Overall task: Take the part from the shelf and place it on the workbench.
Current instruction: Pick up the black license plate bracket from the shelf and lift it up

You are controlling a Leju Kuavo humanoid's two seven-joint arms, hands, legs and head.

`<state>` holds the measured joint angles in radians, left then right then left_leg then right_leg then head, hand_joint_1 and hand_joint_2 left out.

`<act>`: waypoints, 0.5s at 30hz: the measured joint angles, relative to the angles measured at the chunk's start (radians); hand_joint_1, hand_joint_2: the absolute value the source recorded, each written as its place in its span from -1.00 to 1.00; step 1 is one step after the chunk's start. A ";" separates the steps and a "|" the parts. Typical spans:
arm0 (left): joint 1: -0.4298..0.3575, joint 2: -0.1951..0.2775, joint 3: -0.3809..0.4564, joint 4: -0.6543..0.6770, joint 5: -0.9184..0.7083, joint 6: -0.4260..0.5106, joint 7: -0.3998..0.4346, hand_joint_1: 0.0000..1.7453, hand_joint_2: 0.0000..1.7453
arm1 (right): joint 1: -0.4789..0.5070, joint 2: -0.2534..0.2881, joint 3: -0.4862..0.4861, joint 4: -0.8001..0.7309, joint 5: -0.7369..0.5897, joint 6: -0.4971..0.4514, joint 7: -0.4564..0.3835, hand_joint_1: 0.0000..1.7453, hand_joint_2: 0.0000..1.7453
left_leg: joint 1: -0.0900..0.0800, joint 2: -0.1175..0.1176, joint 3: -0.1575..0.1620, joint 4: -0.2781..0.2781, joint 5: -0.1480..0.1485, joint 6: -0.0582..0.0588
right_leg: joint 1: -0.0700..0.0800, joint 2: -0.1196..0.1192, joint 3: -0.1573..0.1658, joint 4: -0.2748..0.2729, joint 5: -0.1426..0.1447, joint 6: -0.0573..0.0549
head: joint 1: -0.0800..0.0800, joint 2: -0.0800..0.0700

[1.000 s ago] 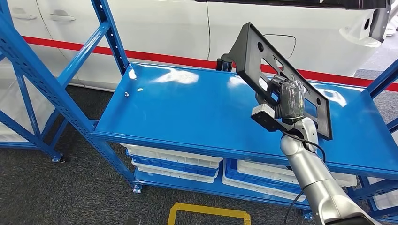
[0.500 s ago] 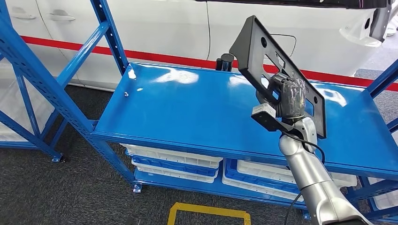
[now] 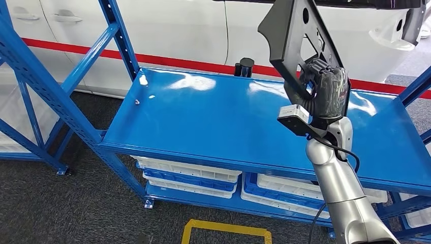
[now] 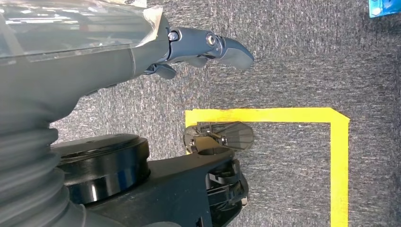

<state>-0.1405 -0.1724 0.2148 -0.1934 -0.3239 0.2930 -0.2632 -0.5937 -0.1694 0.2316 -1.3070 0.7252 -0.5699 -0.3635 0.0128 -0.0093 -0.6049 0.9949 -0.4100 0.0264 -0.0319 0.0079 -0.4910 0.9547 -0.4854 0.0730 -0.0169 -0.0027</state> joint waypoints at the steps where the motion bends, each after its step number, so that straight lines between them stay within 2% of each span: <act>1: 0.000 0.000 0.000 0.000 0.000 0.000 0.000 -1.00 1.00 | 0.000 0.000 -0.001 -0.003 0.000 0.000 0.000 1.00 1.00 | 0.000 0.000 0.000 0.000 0.000 0.000 | 0.000 0.000 0.000 0.000 0.000 0.000 | 0.000 0.000; 15: 0.000 0.000 0.004 0.000 -0.005 -0.013 -0.010 -1.00 1.00 | 0.004 0.006 -0.009 -0.022 0.021 0.006 0.005 1.00 1.00 | 0.000 0.000 0.000 0.000 0.000 0.000 | 0.000 0.000 0.000 0.000 0.000 0.000 | 0.000 0.000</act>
<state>-0.1406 -0.1728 0.2184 -0.1934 -0.3292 0.2804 -0.2731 -0.5900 -0.1635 0.2224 -1.3286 0.7463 -0.5644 -0.3583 0.0128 -0.0094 -0.6050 0.9949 -0.4101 0.0264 -0.0319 0.0079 -0.4910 0.9547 -0.4854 0.0729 -0.0169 -0.0027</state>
